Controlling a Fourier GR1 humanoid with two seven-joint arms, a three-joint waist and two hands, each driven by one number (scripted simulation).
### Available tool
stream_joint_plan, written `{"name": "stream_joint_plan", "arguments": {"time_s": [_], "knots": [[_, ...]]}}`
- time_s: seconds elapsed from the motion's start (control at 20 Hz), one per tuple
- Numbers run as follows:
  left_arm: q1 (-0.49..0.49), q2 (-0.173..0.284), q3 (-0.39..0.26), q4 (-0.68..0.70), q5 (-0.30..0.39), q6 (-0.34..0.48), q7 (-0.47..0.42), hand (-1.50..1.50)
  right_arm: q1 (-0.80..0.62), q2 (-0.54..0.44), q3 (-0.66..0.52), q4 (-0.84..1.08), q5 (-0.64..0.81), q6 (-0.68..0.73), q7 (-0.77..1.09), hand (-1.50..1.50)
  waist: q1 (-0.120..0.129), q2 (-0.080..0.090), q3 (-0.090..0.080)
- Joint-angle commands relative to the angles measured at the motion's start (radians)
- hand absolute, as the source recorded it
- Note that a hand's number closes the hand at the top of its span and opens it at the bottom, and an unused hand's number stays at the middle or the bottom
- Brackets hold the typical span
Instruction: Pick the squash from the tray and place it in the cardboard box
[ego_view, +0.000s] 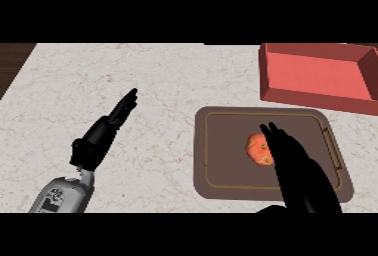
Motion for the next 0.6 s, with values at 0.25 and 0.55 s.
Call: {"name": "stream_joint_plan", "arguments": {"time_s": [0.25, 0.55], "knots": [[0.079, -0.043, -0.012, -0.013, -0.080, -0.012, -0.044, 0.00, 0.016, 0.033, -0.116, 0.158, 0.008, 0.028, -0.118, -1.50, -0.001, 0.000, 0.000], [-0.010, -0.044, 0.077, 0.094, -0.057, -0.075, -0.069, 0.00, -0.034, 0.109, -0.118, 0.176, 0.083, 0.033, -0.144, -1.50, -0.004, 0.000, 0.000]]}}
